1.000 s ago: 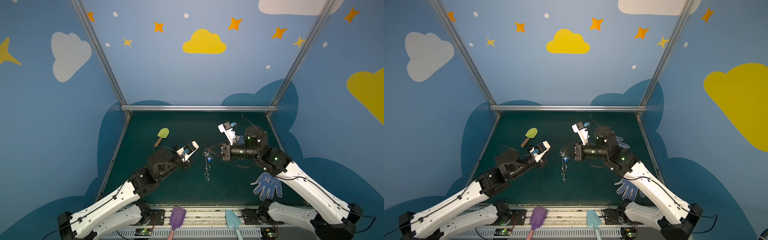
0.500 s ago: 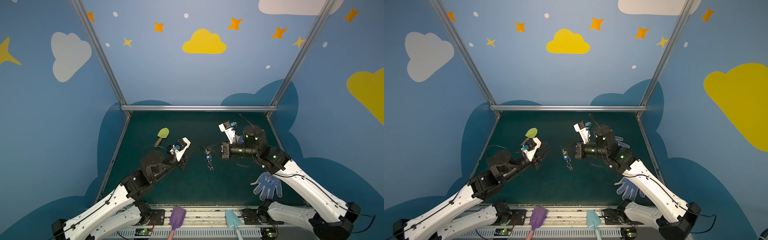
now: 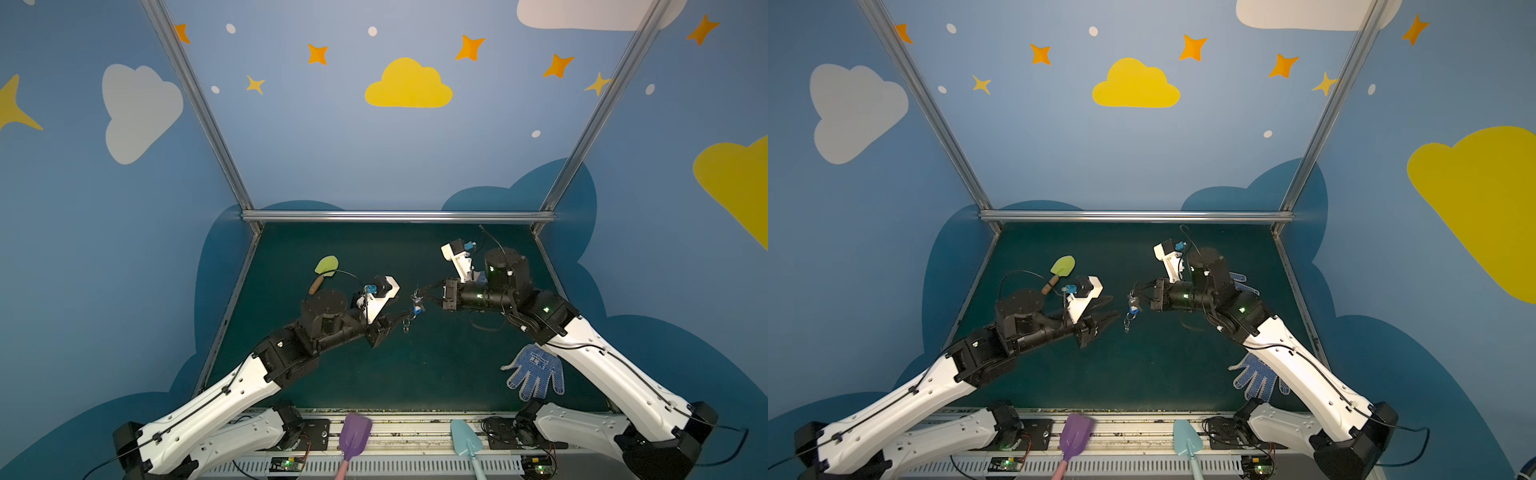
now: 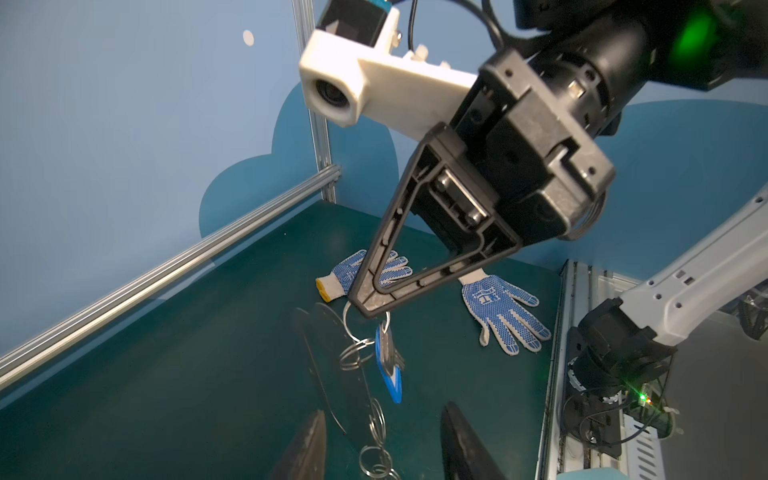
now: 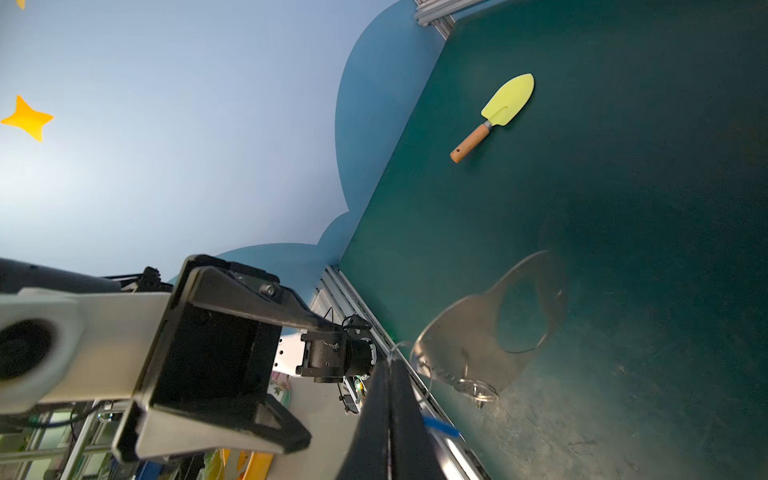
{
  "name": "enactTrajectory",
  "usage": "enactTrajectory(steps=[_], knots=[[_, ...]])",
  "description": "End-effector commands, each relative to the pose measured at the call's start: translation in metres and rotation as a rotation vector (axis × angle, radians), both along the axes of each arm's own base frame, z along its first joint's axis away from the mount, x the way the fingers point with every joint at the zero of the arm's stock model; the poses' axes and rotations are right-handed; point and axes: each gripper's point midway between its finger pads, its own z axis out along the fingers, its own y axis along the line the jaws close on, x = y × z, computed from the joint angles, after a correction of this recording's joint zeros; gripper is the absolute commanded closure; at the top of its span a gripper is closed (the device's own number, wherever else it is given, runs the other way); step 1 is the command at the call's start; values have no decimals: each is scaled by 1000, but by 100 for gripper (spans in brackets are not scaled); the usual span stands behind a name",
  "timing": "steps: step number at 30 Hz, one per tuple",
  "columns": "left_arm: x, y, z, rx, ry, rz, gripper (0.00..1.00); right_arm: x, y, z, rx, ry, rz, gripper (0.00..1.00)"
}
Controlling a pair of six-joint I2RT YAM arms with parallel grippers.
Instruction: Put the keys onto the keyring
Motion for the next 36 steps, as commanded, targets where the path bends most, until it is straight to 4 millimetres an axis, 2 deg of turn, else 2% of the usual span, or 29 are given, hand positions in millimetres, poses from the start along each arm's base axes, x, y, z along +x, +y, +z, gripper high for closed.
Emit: enactTrajectory(steps=[1, 9, 19, 28, 36], knots=[[7, 0, 6, 15, -23, 38, 55, 5, 0, 13, 21, 1, -26, 100], [19, -10, -1, 7, 7, 66, 50, 6, 2, 12, 32, 3, -24, 100], [22, -23, 0, -20, 38, 38, 55, 8, 4, 10, 35, 1, -22, 100], [24, -35, -4, -27, 75, 11, 70, 8, 3, 10, 37, -2, -25, 100], [31, -35, -5, -30, 93, 49, 76, 9, 0, 9, 27, -12, -40, 100]])
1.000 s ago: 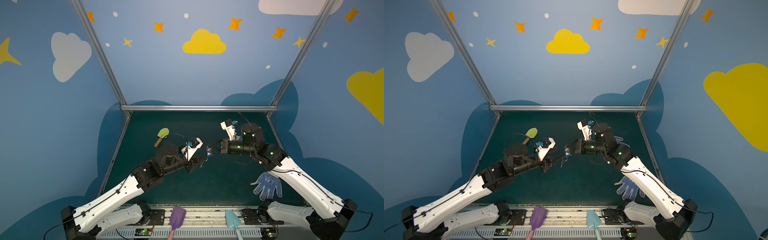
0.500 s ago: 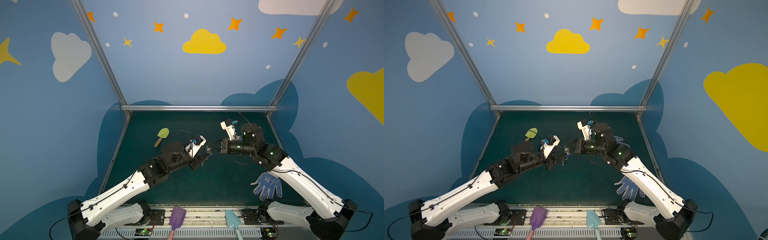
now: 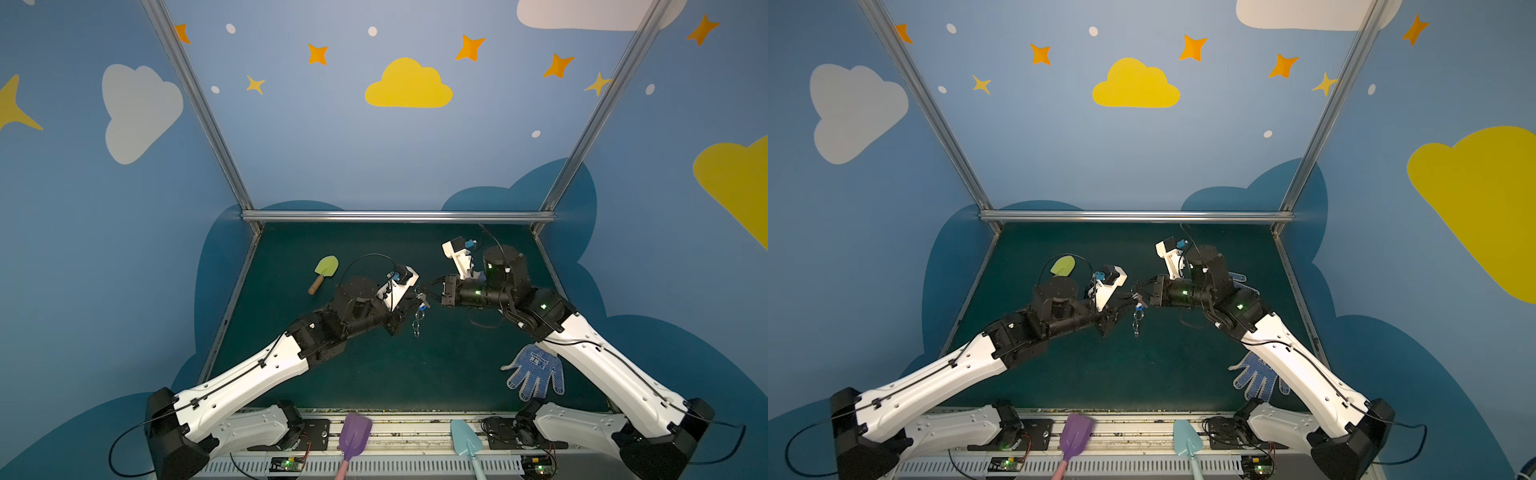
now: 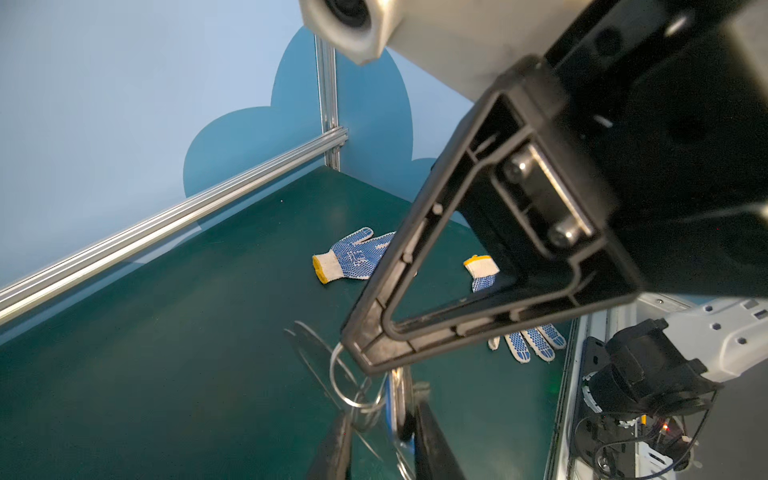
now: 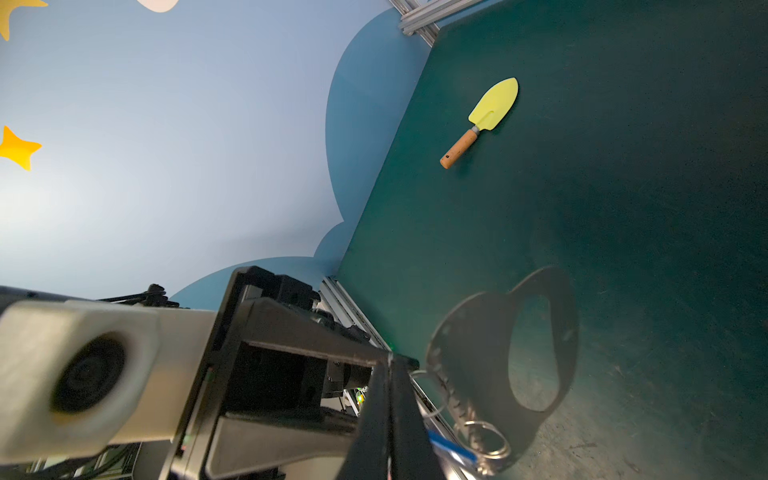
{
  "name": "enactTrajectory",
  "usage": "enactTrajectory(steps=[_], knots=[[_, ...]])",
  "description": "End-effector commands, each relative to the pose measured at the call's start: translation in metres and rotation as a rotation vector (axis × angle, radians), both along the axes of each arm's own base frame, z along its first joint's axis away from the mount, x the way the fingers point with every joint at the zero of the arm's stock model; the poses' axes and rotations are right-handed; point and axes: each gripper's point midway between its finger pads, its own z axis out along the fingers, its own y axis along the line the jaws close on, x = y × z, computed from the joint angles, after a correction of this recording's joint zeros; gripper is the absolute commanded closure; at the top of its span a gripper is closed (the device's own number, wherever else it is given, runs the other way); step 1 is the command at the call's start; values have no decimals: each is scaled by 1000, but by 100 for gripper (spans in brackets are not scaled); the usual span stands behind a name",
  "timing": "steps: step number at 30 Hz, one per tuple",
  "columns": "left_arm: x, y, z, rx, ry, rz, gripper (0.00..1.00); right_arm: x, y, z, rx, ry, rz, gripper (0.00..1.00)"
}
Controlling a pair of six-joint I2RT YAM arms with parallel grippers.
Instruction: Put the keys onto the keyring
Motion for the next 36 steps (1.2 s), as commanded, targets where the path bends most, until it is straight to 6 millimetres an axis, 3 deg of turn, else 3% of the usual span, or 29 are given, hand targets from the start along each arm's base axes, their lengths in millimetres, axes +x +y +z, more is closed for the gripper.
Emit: enactTrajectory(steps=[1, 6, 12, 17, 23, 36], knots=[[2, -1, 17, -55, -17, 16, 76, 1, 0, 9, 21, -32, -9, 100], [7, 7, 17, -51, -8, 68, 84, 5, -6, 4, -4, -42, -48, 100], [10, 15, 14, -57, -2, 116, 67, 13, -14, 6, -1, -45, -123, 100], [10, 20, 14, -89, 16, 143, 64, 17, -19, 2, -15, -37, -162, 100], [1, 11, 7, -187, 106, 102, 57, 21, -20, -1, -19, -26, -184, 100], [10, -6, -1, -227, 155, 99, 54, 24, -16, -5, -9, -14, -184, 100]])
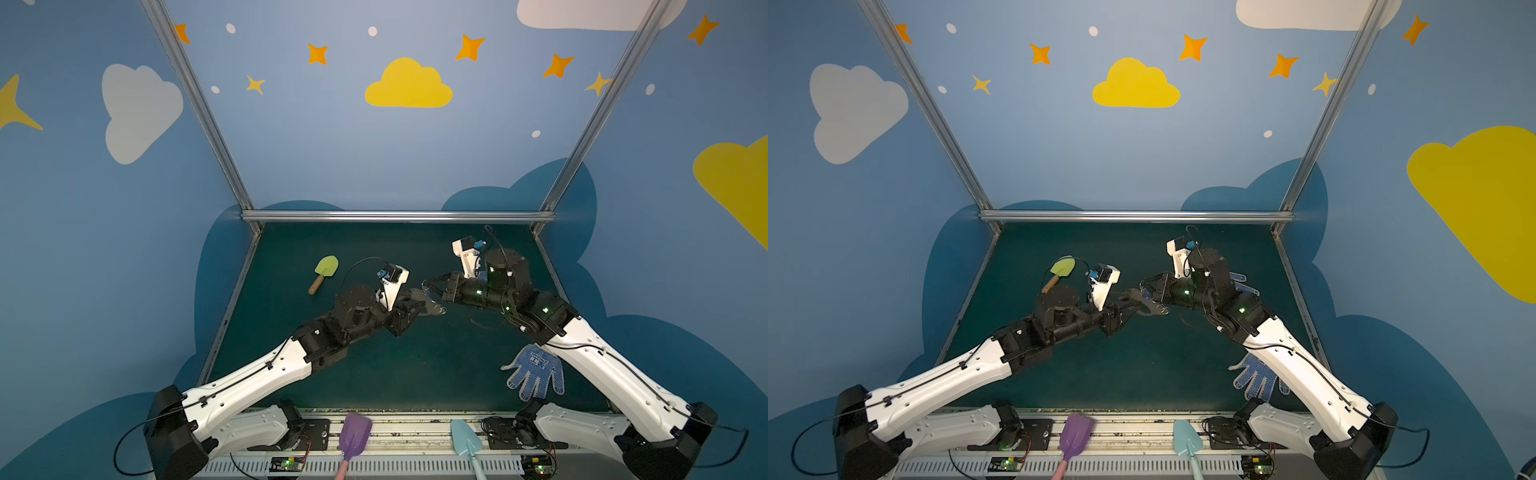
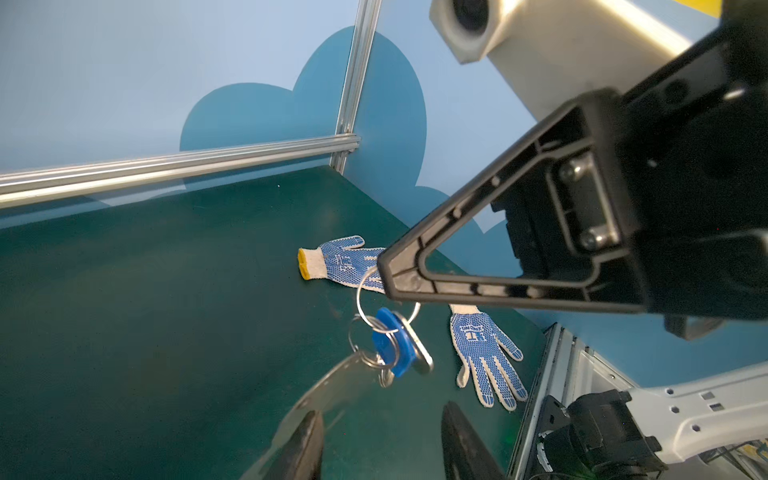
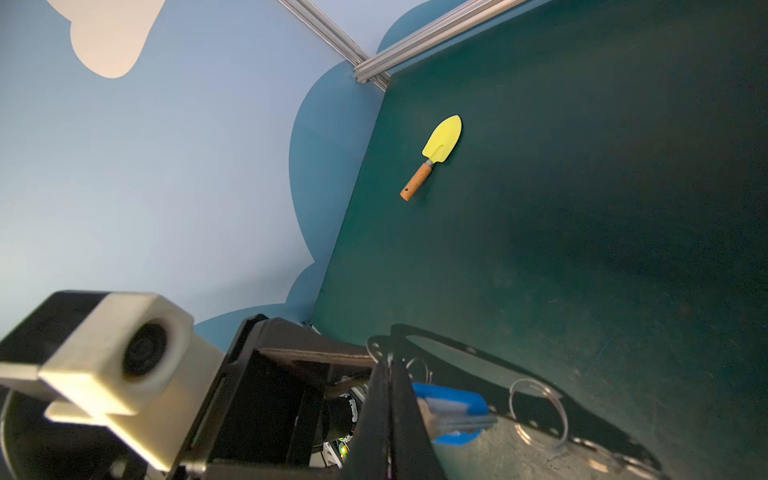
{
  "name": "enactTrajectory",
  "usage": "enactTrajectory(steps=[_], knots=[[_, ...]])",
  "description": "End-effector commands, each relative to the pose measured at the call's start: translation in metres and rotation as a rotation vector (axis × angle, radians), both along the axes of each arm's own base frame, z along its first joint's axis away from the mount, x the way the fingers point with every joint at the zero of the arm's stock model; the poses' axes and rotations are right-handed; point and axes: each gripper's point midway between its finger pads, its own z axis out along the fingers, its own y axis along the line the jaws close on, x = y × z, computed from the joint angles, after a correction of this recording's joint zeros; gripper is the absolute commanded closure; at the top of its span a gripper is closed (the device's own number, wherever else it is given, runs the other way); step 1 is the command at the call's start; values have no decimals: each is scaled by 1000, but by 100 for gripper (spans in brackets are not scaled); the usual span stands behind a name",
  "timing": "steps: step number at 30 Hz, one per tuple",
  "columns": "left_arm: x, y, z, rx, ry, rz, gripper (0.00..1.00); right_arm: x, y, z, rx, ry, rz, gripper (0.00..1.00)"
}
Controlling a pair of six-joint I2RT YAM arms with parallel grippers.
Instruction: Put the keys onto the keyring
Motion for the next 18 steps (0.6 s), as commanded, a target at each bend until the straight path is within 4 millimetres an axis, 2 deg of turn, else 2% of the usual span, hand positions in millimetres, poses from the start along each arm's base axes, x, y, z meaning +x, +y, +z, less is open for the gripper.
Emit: enactTrajectory(steps=[1, 4, 10, 16, 18], knots=[[5, 1, 20, -46, -26, 26, 54, 3, 2, 2, 17, -15, -1, 100], [10, 16, 27, -33, -61, 102, 56, 1, 3, 2, 18, -24, 19, 100], [11, 59, 44, 25, -132, 205, 50, -4, 0, 10, 30, -105, 86, 100], [-1, 76, 60, 96, -104, 59, 46, -13, 3, 22, 78, -154, 182, 100], [-6, 75, 63, 105, -90, -13, 43, -18, 5, 27, 95, -168, 224, 100]])
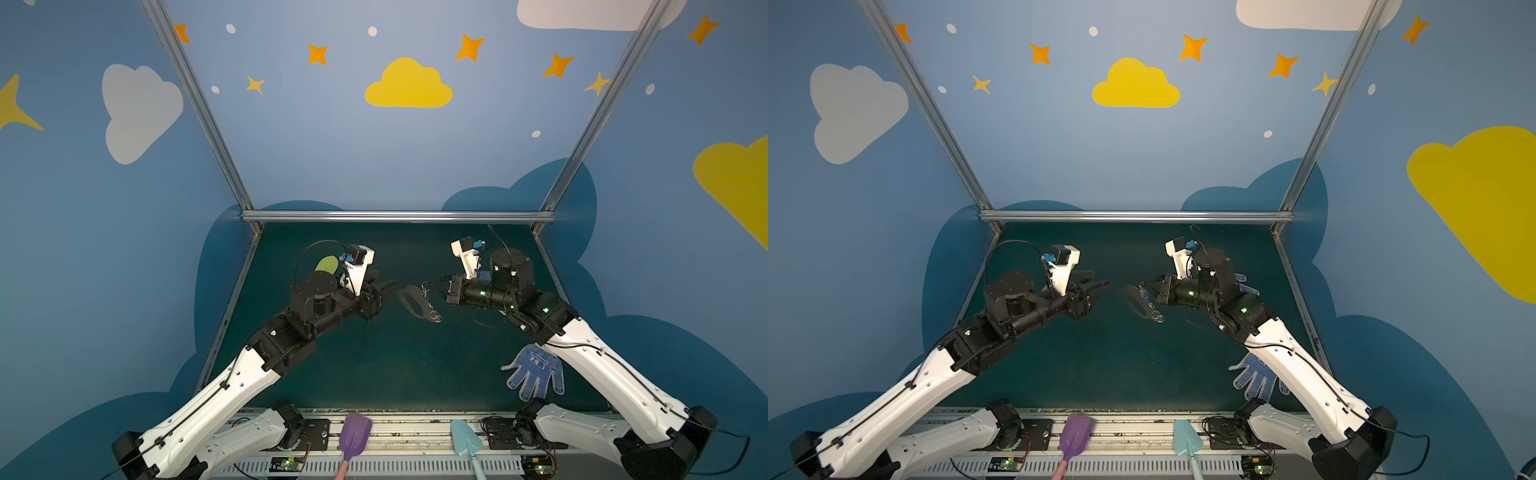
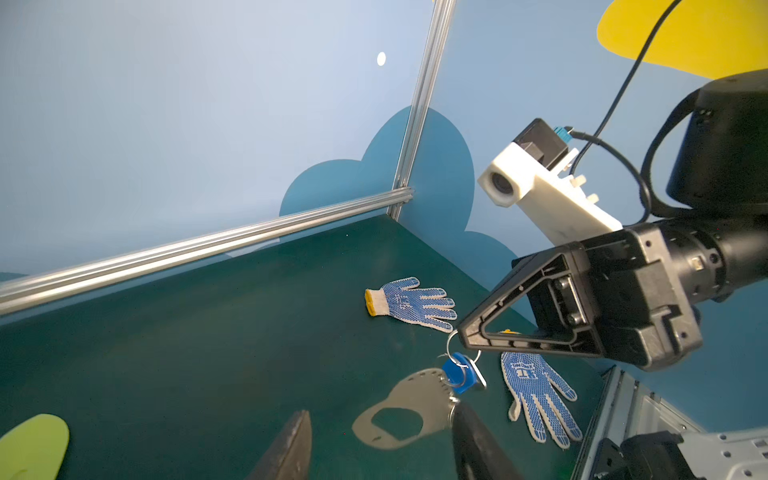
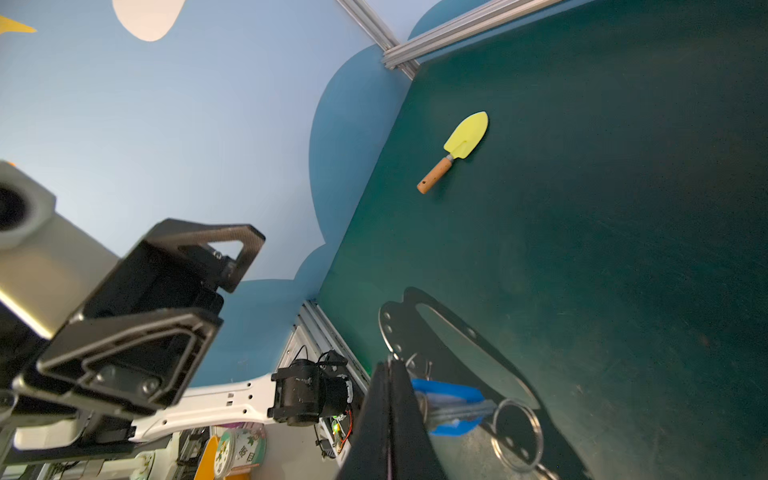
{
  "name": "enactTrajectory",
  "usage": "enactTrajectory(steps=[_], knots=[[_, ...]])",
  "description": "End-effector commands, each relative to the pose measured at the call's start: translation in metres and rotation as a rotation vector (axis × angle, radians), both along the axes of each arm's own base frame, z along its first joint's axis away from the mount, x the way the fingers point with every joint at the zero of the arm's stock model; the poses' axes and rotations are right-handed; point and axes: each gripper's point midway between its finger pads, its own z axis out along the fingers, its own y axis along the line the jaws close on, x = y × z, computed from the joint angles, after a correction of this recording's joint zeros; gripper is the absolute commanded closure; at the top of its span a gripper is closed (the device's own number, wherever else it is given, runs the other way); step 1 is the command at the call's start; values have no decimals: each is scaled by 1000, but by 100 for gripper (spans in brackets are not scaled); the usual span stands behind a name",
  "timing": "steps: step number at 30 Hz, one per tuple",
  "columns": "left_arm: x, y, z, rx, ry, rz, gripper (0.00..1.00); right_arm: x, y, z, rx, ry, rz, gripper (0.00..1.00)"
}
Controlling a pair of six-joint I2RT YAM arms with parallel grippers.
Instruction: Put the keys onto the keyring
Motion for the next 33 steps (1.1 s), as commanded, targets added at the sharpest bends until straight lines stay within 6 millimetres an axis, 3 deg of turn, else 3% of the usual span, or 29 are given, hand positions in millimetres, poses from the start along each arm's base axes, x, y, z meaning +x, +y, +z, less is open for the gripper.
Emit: enactTrajectory(steps=[1, 8, 11, 18, 25, 30, 33], knots=[[-21, -7, -14, 95, 60, -187, 41, -16, 6, 29, 80, -97, 116, 100], [-41, -29, -30, 150, 90, -421, 38, -22, 6, 45, 107, -135, 165, 100], [-48, -36, -30, 116, 22, -467, 36, -22, 6, 49, 114, -135, 173, 100], [-23, -27, -18, 12, -21, -293, 37, -27, 10, 52, 150, -141, 209, 100], [6, 2, 10, -168, -10, -158, 48, -34, 12, 60, 185, -162, 252, 100], [3, 0, 23, -244, 71, -285, 58, -41, 14, 64, 209, -190, 308, 100], [-3, -2, 30, -274, 99, -361, 58, -46, 12, 69, 231, -203, 342, 100]])
